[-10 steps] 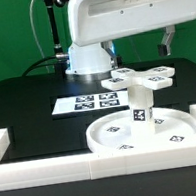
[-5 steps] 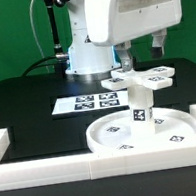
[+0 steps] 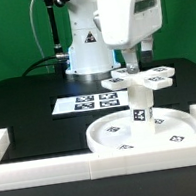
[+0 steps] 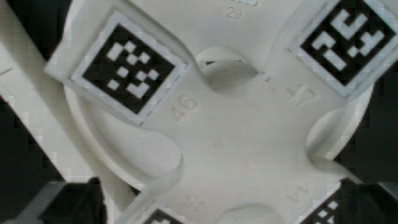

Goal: Assemble round table

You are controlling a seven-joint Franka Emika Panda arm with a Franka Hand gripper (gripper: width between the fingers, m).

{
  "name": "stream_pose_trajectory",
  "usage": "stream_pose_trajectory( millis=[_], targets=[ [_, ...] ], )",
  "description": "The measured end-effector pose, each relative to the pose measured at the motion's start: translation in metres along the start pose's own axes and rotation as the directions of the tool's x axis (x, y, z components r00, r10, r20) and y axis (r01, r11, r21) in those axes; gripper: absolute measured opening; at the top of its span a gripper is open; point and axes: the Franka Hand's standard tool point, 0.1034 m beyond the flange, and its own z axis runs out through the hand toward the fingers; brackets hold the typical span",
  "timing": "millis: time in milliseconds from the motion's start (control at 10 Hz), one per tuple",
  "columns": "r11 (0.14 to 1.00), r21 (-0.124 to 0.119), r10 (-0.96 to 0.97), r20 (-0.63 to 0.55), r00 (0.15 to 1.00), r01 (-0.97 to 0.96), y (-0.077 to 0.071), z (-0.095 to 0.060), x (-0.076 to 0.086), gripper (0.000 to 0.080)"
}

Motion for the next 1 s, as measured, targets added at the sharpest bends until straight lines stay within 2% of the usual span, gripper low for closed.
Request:
stream_pose_trajectory(
  millis=[400,900,1000],
  targets=[
    [0.999,0.018,-0.046,0.011,0.999,0.046,-0.013,0.014,-0.007,0.0649],
    [0.999,0.024,-0.038,0.017,0.999,0.038,-0.013,0.019,-0.01,0.0649],
    [0.999,0.023,-0.041,0.02,0.999,0.041,-0.013,0.019,-0.009,0.0525]
  ],
)
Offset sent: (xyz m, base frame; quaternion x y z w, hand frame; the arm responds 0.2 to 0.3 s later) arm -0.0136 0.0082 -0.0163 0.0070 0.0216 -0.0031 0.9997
